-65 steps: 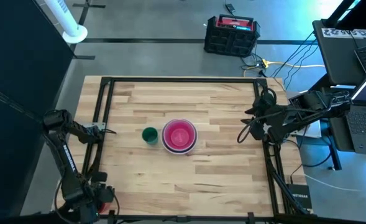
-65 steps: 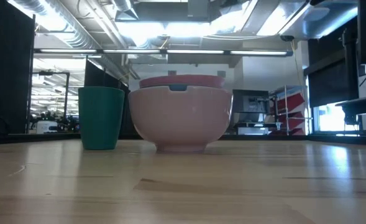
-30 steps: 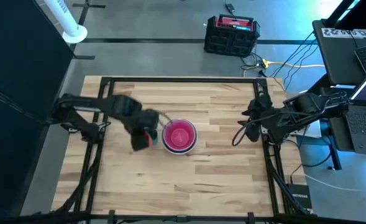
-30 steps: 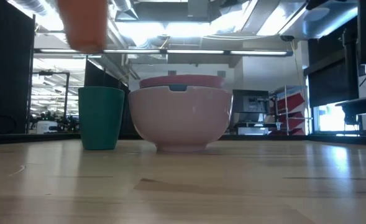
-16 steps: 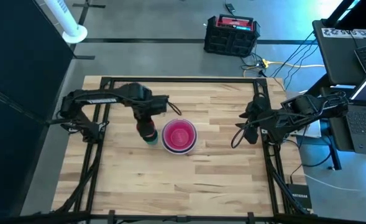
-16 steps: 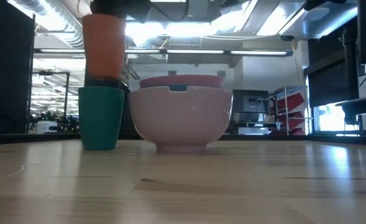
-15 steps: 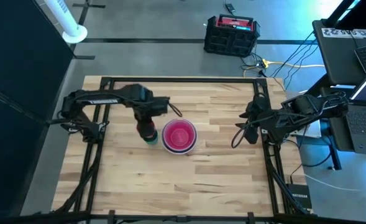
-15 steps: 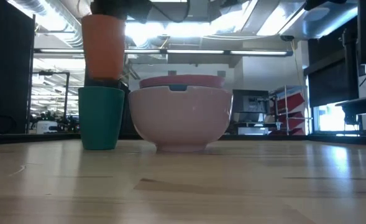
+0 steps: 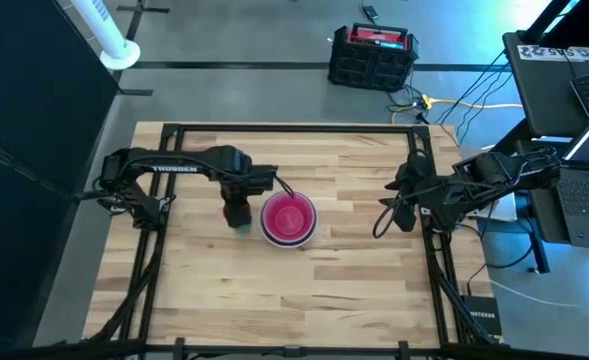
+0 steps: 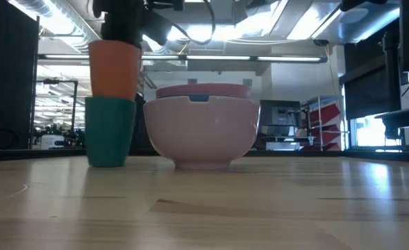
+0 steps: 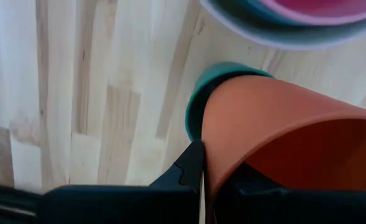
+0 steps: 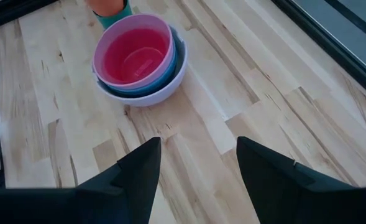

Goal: Nest bowls inside each other
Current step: Stack the orange cup into the green cup

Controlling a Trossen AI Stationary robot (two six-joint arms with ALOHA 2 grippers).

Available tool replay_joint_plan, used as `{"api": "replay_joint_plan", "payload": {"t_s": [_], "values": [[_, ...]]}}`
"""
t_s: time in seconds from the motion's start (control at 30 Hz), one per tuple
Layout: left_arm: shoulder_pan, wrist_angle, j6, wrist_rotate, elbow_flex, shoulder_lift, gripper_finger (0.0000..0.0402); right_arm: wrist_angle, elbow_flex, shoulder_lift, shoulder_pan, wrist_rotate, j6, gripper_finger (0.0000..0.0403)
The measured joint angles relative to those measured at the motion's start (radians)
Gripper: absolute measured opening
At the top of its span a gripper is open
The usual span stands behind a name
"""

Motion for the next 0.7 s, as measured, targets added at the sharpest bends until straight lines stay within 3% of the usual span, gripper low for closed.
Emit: {"api": "replay_joint_plan", "payload": {"t_s": [0.7], "values": [[0.007,0.209,0.036,0.035,-0.212,-0.006,0.0000,0.002,0.000,-0.001,0.000,-0.002,0.000,0.0200]]}}
